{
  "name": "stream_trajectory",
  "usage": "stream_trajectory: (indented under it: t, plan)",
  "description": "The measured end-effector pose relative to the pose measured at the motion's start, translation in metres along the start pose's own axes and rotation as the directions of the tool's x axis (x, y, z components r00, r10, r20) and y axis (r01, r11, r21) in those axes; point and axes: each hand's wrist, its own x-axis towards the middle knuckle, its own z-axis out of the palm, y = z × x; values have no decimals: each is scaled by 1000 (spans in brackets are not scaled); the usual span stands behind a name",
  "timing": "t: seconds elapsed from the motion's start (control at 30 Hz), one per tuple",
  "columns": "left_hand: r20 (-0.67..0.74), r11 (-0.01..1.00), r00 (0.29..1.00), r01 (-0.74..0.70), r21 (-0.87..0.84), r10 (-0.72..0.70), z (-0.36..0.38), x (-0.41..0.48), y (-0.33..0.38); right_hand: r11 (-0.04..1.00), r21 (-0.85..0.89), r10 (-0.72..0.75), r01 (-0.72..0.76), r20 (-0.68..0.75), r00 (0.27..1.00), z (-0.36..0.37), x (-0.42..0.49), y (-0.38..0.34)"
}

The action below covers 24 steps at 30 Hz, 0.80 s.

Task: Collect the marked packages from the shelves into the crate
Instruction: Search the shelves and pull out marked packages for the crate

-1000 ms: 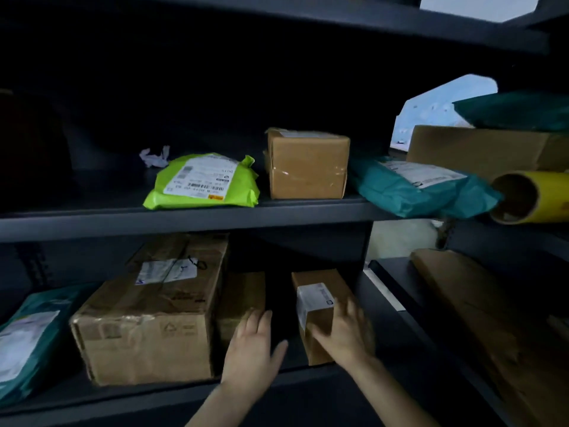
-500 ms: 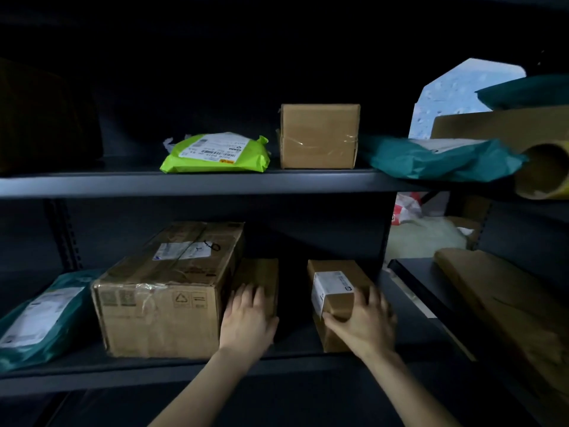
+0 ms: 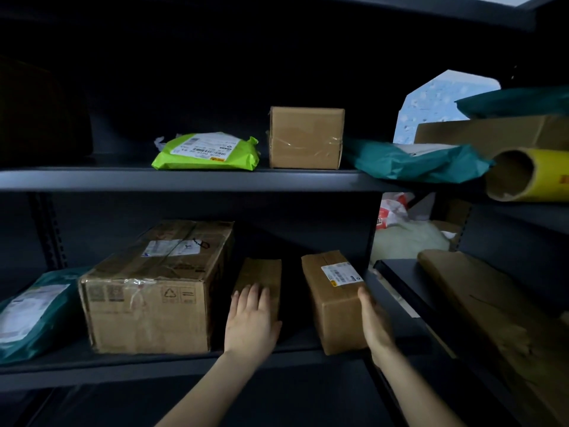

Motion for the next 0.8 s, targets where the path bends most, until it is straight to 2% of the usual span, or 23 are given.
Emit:
stream_trajectory:
  t: [0.2,0.27,0.3,0.33,0.4,0.43,0.47,0.53,0.57,0.63,0.7,0.73,0.8]
  plan:
    - [22,999,999,28,-42,-27,-3,-2,-1,995,-95,16,-16,0,1000,1,-1,-2]
    - [55,993,997,53,-105,-48,-5,-1,-1,941,-326,-120,95,-59,991,2,-6,-5]
    - [65,988,996,62,-141,-54,-6,0,0,873,-453,-246,180,-91,965,4,-12,-7]
    - [64,982,996,68,-177,-58,-7,0,0,793,-535,-401,291,-100,910,8,-21,-10]
    - [26,959,997,77,-272,-73,-9,-3,-1,624,-562,-667,542,-22,745,26,-43,-17]
    - [7,935,995,92,-341,-96,-10,-5,-3,546,-540,-738,640,50,672,38,-54,-17]
    - [0,901,991,119,-418,-131,-12,-8,-6,498,-504,-759,706,140,635,52,-63,-16]
    - [31,808,979,184,-560,-201,-16,-12,-14,489,-434,-712,757,303,633,76,-77,-12]
    - [60,763,973,214,-610,-224,-18,-13,-19,524,-406,-678,748,332,656,86,-78,-8]
    - [89,724,969,233,-650,-232,-22,-10,-28,659,-386,-562,645,317,764,100,-74,0]
    - [71,779,981,188,-598,-182,-24,-2,-32,759,-449,-371,472,298,880,108,-67,8]
    - [70,817,987,162,-554,-148,-24,2,-32,780,-489,-270,392,303,914,111,-64,13]
    - [119,849,986,161,-503,-117,-23,7,-27,799,-519,-132,304,341,931,115,-61,22]
